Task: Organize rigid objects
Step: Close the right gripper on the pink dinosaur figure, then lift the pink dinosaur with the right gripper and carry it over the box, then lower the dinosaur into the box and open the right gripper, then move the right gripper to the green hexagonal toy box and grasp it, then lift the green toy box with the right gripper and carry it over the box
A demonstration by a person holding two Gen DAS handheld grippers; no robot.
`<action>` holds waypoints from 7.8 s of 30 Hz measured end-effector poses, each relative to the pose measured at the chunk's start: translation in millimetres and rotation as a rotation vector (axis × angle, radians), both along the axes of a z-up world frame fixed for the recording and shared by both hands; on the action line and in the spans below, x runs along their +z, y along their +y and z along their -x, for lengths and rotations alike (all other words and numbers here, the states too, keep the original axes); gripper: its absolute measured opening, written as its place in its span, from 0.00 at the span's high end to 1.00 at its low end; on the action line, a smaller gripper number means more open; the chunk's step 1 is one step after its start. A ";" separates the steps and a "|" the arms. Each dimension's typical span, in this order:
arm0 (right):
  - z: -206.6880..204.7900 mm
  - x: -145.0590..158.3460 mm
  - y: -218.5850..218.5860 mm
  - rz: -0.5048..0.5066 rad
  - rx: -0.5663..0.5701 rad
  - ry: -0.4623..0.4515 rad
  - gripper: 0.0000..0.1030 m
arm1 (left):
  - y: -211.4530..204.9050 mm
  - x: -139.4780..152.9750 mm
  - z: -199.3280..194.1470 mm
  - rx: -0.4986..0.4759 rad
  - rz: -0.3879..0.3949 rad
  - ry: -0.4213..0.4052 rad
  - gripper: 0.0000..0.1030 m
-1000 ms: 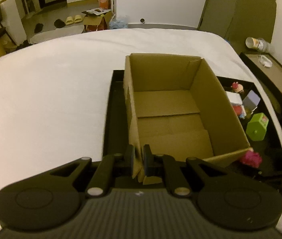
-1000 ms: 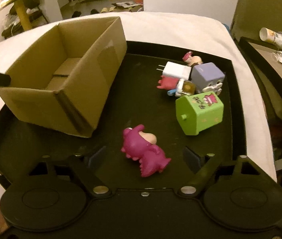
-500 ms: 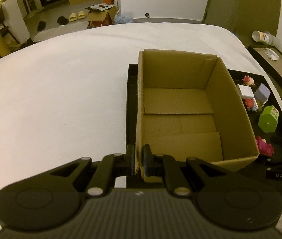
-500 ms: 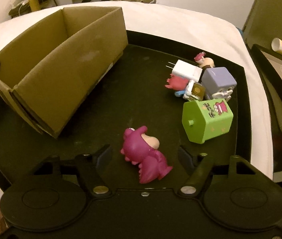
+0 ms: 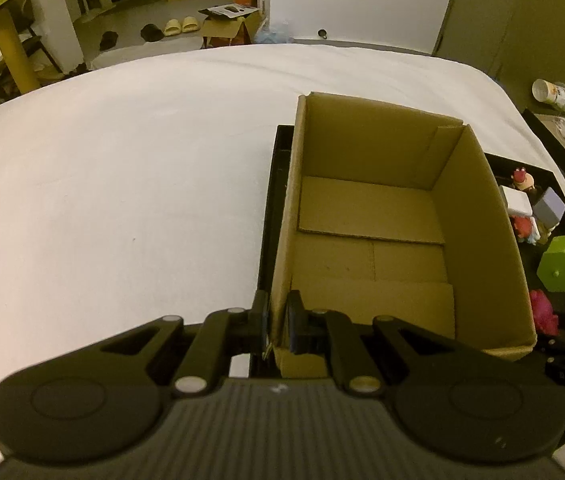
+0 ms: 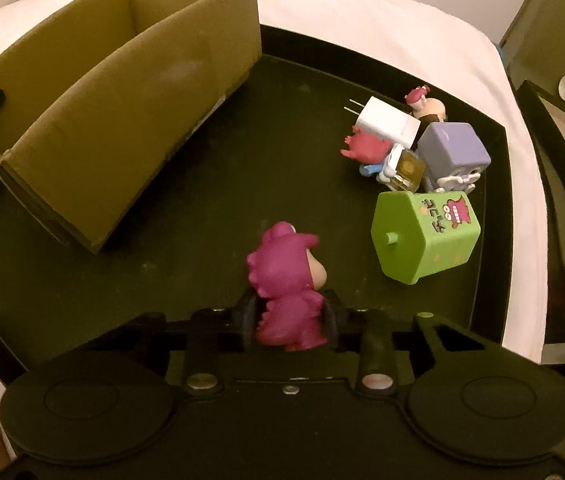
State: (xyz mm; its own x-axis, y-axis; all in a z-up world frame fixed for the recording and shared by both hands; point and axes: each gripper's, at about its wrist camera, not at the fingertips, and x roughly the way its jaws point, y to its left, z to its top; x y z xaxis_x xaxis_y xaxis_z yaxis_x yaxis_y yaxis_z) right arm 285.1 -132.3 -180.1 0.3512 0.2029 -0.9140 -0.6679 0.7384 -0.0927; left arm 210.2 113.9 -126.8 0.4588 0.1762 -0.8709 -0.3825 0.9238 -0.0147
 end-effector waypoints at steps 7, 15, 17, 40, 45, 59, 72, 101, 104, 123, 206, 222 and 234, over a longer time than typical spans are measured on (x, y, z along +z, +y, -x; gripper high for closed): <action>5.2 11.8 0.5 -0.025 -0.018 -0.038 0.68 | -0.4 0.4 2.1 0.008 0.006 0.000 0.91; 5.6 34.1 3.3 -0.063 -0.019 -0.087 0.67 | 8.8 -5.7 -4.1 0.040 0.054 0.020 0.90; 4.8 38.8 3.3 -0.068 -0.031 -0.098 0.67 | 12.4 -7.7 -5.4 0.048 0.075 0.023 0.90; 5.5 83.4 27.4 -0.176 -0.022 -0.168 0.67 | 30.8 -11.2 -7.7 0.108 0.183 0.036 0.88; 8.0 92.1 39.1 -0.205 0.002 -0.180 0.67 | 29.3 -12.3 -7.3 0.105 0.173 0.036 0.88; 19.0 99.3 83.1 -0.231 0.134 -0.180 0.67 | 20.5 -15.2 -5.6 0.079 0.134 0.028 0.88; 30.4 78.4 125.2 -0.205 0.269 -0.095 0.67 | 20.3 -14.4 7.9 0.027 0.157 0.027 0.87; 18.9 45.1 161.5 -0.133 0.445 0.032 0.67 | 32.7 -25.2 14.9 0.017 0.195 0.003 0.86; 12.1 38.7 164.1 -0.140 0.424 0.086 0.67 | 32.4 -24.6 15.7 0.013 0.195 0.002 0.86; 17.5 68.5 153.4 -0.172 0.385 -0.041 0.58 | 31.9 -22.5 13.9 0.017 0.181 0.010 0.86; -53.8 14.0 -54.0 -0.238 -0.135 -0.175 0.65 | 14.6 -7.3 -29.0 -0.046 0.056 0.112 0.90; -67.6 17.8 -48.2 -0.280 -0.197 -0.150 0.31 | 18.5 -10.5 -26.6 -0.056 0.073 0.095 0.90; -87.6 5.5 -46.0 -0.271 -0.385 -0.123 0.37 | 19.7 -9.6 -26.8 -0.048 0.080 0.101 0.90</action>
